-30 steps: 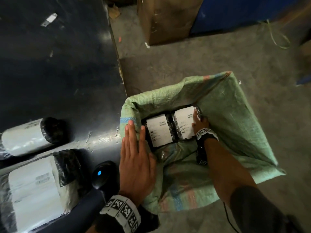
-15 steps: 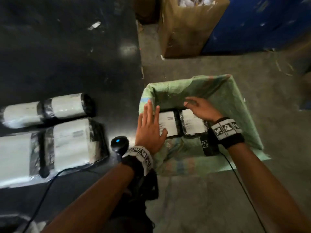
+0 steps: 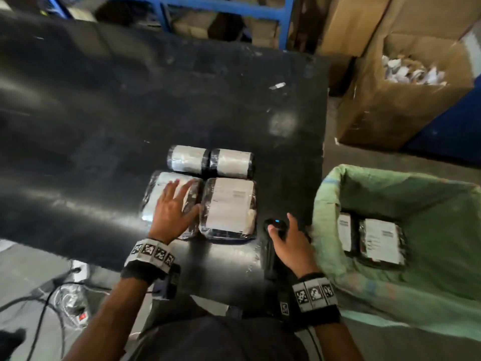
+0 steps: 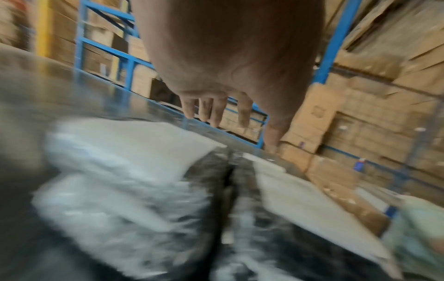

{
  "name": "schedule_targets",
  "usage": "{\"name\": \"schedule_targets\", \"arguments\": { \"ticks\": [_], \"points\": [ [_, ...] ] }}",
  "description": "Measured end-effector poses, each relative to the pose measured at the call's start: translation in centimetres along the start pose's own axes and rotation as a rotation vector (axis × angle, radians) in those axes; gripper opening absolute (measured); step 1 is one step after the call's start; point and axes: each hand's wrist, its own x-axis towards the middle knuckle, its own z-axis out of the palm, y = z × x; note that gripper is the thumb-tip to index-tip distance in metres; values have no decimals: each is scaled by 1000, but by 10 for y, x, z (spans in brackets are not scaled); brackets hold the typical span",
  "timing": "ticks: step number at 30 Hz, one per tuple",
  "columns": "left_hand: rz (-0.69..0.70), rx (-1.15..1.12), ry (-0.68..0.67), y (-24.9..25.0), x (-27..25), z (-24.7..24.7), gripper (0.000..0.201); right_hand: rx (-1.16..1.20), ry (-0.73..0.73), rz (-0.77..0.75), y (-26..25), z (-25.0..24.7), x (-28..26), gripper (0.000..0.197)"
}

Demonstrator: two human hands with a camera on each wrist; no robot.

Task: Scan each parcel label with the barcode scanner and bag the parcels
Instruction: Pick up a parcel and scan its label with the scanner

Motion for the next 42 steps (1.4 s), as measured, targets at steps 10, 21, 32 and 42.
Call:
{"name": "schedule_targets", "arguments": {
  "ticks": [10,21,32,42],
  "points": [
    [-254,-151,-140,-124,-7,-17,98,537,73,27,22,49,21,58],
    [-181,-436,-154,-123,3,-19,101,748,97,167,19,71,26,45],
    [-122,-364,143,-88,-5,-16,69,665,126,129,9,62,30,39],
    [-82,-338,429,-33,-11,-31,68,928,144,-98,-47,-10,-17,43]
  ]
}}
